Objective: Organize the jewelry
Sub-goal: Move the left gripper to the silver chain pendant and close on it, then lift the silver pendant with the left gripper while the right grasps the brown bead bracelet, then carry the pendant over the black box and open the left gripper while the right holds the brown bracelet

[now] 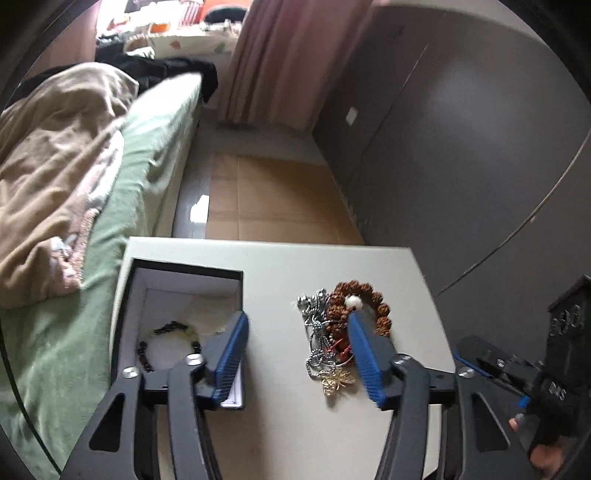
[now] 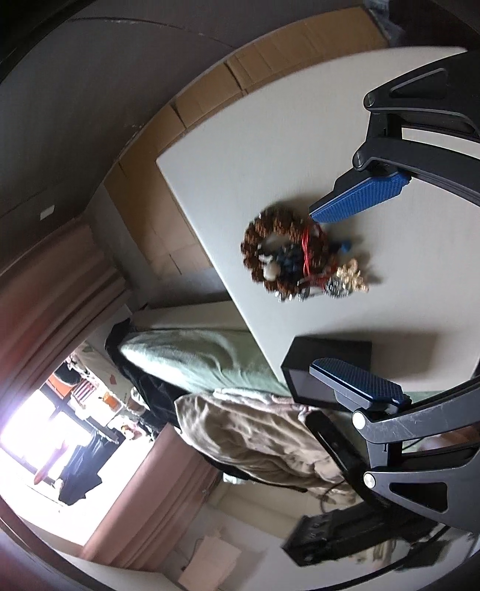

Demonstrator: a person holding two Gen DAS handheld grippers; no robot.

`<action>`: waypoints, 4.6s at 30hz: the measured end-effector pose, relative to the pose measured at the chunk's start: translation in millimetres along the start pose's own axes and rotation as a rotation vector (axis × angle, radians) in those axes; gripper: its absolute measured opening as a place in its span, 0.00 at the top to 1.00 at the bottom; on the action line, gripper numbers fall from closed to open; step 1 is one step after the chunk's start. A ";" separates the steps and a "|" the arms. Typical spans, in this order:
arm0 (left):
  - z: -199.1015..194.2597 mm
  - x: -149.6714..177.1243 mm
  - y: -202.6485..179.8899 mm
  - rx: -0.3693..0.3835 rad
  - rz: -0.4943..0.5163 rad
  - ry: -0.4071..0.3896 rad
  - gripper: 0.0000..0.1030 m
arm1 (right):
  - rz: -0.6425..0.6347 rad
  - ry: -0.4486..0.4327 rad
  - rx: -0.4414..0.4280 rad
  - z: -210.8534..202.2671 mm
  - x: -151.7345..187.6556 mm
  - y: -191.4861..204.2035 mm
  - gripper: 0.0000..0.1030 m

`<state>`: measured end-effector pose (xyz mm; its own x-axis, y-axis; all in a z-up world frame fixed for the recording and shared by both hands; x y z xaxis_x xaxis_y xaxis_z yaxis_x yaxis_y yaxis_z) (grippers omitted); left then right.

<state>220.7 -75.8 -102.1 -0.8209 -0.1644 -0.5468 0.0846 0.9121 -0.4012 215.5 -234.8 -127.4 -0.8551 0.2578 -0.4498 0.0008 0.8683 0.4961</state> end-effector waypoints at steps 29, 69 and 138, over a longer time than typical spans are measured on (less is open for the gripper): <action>144.3 -5.6 -11.2 -0.185 0.152 0.376 0.69 | 0.153 0.054 -0.006 8.5 -33.5 -56.7 0.25; 130.7 -18.3 -3.2 -0.220 0.198 0.369 0.95 | 0.150 0.126 -0.005 53.5 -27.1 -48.8 0.26; -148.0 -134.0 -78.0 -0.321 0.331 -0.074 0.83 | 0.011 -0.041 -0.204 -16.4 -35.3 21.3 0.80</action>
<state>240.5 -69.3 111.2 -0.7362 0.1390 -0.6624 0.1461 0.9882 0.0450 237.2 -232.4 -88.8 -0.8336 0.2878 -0.4714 -0.0983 0.7625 0.6395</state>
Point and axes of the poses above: each gripper's, at about its wrist camera, not at the fingertips, and z roughly the way its jaws point, y to its left, x to its underside, the point moved 8 cm from there along z, roughly the way its jaws point, and after that the axes turned 7 degrees about x, right-handed, at the moved point
